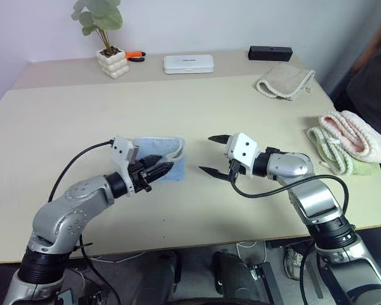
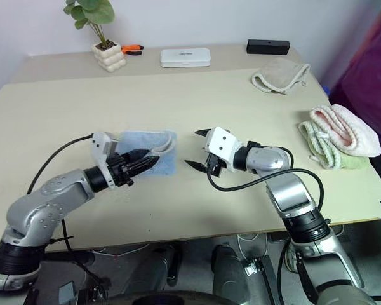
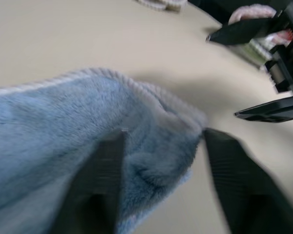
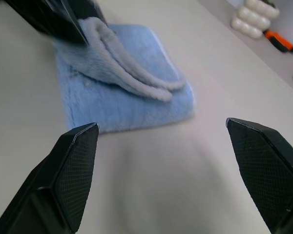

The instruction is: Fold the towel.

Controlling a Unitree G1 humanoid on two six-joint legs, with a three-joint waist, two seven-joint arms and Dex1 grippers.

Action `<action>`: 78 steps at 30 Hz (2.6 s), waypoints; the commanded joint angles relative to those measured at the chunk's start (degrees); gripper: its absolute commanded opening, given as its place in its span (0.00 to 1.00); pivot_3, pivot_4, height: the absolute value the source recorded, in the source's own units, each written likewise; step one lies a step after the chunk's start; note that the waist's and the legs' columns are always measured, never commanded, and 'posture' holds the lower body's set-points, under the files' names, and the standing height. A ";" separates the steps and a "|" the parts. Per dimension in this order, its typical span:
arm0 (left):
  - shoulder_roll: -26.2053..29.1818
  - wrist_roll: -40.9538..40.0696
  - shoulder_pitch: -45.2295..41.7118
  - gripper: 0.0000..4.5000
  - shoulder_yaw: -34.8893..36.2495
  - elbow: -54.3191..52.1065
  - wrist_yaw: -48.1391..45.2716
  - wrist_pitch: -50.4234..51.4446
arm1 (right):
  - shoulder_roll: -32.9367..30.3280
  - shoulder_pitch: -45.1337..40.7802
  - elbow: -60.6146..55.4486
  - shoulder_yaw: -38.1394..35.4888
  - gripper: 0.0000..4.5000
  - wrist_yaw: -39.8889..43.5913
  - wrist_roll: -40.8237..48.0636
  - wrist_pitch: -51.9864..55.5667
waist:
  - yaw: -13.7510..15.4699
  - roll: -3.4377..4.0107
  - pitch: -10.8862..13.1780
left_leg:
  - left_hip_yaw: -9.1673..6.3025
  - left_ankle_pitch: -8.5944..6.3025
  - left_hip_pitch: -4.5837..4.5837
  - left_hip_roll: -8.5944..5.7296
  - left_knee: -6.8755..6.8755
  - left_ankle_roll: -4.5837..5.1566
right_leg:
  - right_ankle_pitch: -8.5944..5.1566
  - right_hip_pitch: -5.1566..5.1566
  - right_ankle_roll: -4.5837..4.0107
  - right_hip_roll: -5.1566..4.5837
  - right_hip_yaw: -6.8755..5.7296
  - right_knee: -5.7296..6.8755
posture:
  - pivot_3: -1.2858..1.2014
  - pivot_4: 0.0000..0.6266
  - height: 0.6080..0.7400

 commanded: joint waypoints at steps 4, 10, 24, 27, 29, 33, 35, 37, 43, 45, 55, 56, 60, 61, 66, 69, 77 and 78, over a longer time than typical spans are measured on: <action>0.50 -2.52 2.94 0.50 15.22 -2.33 2.85 -3.27 | 5.61 -3.59 -3.82 -2.27 0.42 -2.33 6.50 7.66 | 0.03 0.00 0.00 | -0.04 0.00 0.00 0.04 0.02 0.00 | -0.01 -0.01 -0.03 0.01 -0.01 0.02 | 0.52 0.24 1.00; 1.18 13.51 1.09 0.16 8.25 1.13 7.43 -7.10 | 15.82 -9.31 3.88 1.66 0.02 -7.99 4.59 11.75 | 0.22 -0.01 -0.03 | -0.02 0.02 0.02 0.01 0.01 -0.04 | 0.05 0.00 -0.04 0.08 -0.01 0.02 | 0.52 0.24 1.00; -5.32 27.73 4.94 0.16 0.46 10.49 3.51 -19.44 | 22.14 -10.07 18.70 6.48 0.02 -11.85 -1.95 10.32 | -0.25 0.02 -0.05 | -0.01 0.02 0.03 -0.06 -0.03 -0.05 | 0.16 -0.10 0.07 0.07 -0.01 0.21 | 0.52 0.24 1.00; -7.57 25.25 6.37 0.16 5.45 8.72 2.75 -23.31 | 20.95 -9.89 13.18 1.83 0.27 -10.21 2.68 14.14 | -0.19 0.02 -0.04 | -0.02 0.02 0.02 -0.06 -0.02 -0.05 | 0.16 -0.10 0.07 0.07 -0.02 0.20 | 0.52 0.24 1.00; -7.58 24.37 8.10 0.16 8.27 6.43 2.18 -24.16 | 19.97 -9.85 9.74 -1.20 0.51 -10.19 5.37 18.70 | -0.27 0.01 -0.04 | -0.03 0.02 0.01 -0.05 -0.02 -0.05 | 0.16 -0.11 0.08 0.06 -0.02 0.20 | 0.52 0.24 1.00; -4.35 22.76 16.29 0.16 10.83 -0.50 -4.34 -25.30 | 20.07 -8.64 4.30 -6.90 0.95 -12.61 12.21 34.51 | -1.10 0.02 -0.05 | -0.04 -0.01 0.01 -0.01 -0.05 -0.07 | 0.15 -0.12 0.06 0.02 -0.01 0.20 | 0.52 0.24 1.00; -3.33 22.17 18.75 0.16 11.27 -2.66 -5.92 -25.16 | 21.94 -8.46 4.60 -8.94 0.95 -15.04 14.00 39.38 | -1.24 0.04 -0.05 | -0.03 -0.03 0.02 0.03 -0.09 -0.09 | 0.13 -0.13 0.03 0.01 0.01 0.19 | 0.52 0.24 1.00; -2.83 21.68 19.76 0.16 11.42 -4.01 -6.48 -24.49 | 23.70 -9.06 6.07 -10.23 0.95 -16.94 15.04 41.97 | -1.16 0.06 -0.03 | -0.03 -0.03 0.02 0.05 -0.09 -0.09 | 0.05 -0.14 -0.12 0.02 0.01 0.20 | 0.52 0.24 1.00; -3.08 22.18 20.32 0.16 11.17 -6.08 -5.43 -23.50 | 29.44 -11.79 13.62 -13.32 0.95 -21.06 17.37 45.03 | -1.17 0.06 -0.04 | -0.02 -0.03 0.02 0.07 -0.07 -0.10 | 0.05 -0.13 -0.11 0.06 0.00 0.18 | 0.52 0.24 1.00; -3.35 22.32 20.47 0.16 10.85 -6.57 -5.04 -23.24 | 30.63 -12.71 15.81 -13.42 0.95 -21.24 17.89 45.07 | -1.14 0.05 -0.04 | -0.02 -0.03 0.02 0.05 -0.07 -0.10 | 0.10 -0.13 -0.03 0.06 0.00 0.18 | 0.52 0.24 1.00; -4.26 22.97 21.80 0.16 10.34 -7.55 -4.36 -23.24 | 33.67 -15.06 19.50 -13.31 0.08 -21.03 20.08 44.20 | -1.29 0.06 -0.04 | -0.03 -0.03 0.02 0.05 -0.08 -0.10 | 0.14 -0.15 0.04 0.08 -0.01 0.19 | 0.52 0.24 1.00; -4.31 23.07 21.81 0.16 10.18 -7.52 -4.35 -23.26 | 33.73 -15.14 19.23 -14.03 0.00 -21.37 20.53 44.41 | -1.30 0.06 -0.04 | -0.03 -0.03 0.02 0.05 -0.08 -0.10 | 0.14 -0.14 0.04 0.08 -0.01 0.19 | 0.52 0.24 1.00; -4.50 23.52 20.67 0.16 9.05 -7.37 -3.96 -22.80 | 33.82 -16.50 17.46 -20.31 0.00 -24.08 23.42 42.62 | -1.20 0.06 -0.03 | -0.03 -0.03 0.02 0.05 -0.08 -0.10 | 0.14 -0.14 0.04 0.09 -0.01 0.19 | 0.52 0.24 1.00; -4.55 23.61 20.14 0.16 8.76 -7.32 -3.83 -22.59 | 33.47 -17.16 17.07 -22.39 0.00 -25.11 24.02 41.19 | -1.13 0.07 -0.03 | -0.03 -0.03 0.02 0.04 -0.07 -0.10 | 0.14 -0.13 0.04 0.10 -0.02 0.19 | 0.52 0.24 1.00; -4.98 24.39 15.71 0.16 6.21 -5.34 -3.79 -22.15 | 26.20 -21.60 18.95 -39.52 0.00 -37.02 26.43 32.38 | -0.49 0.10 -0.01 | -0.05 -0.03 0.00 -0.03 -0.04 -0.10 | 0.14 -0.10 0.04 0.09 -0.06 0.15 | 0.52 0.24 1.00; -5.29 24.70 13.60 0.16 4.71 -4.08 -4.35 -22.18 | 23.71 -21.22 19.26 -44.73 0.00 -41.67 28.26 30.86 | -0.25 0.08 -0.03 | -0.04 -0.04 0.00 -0.06 -0.06 -0.06 | 0.14 -0.05 0.05 0.06 -0.08 0.07 | 0.52 0.24 1.00; -6.02 25.55 7.84 0.16 0.33 0.48 -7.49 -23.13 | 23.73 -10.76 9.74 -54.74 0.00 -56.74 34.06 37.24 | -1.32 0.28 -0.05 | 0.03 -0.04 0.02 0.09 -0.13 -0.05 | 0.15 -0.14 0.07 0.04 0.01 0.28 | 0.52 0.24 1.00; -6.07 25.57 7.56 0.16 0.10 0.79 -7.69 -23.21 | 24.41 -9.86 8.03 -55.56 0.00 -58.73 35.24 38.38 | -1.35 0.31 -0.03 | 0.04 -0.04 0.03 0.09 -0.12 -0.05 | 0.15 -0.15 0.06 0.05 0.03 0.31 | 0.52 0.24 1.00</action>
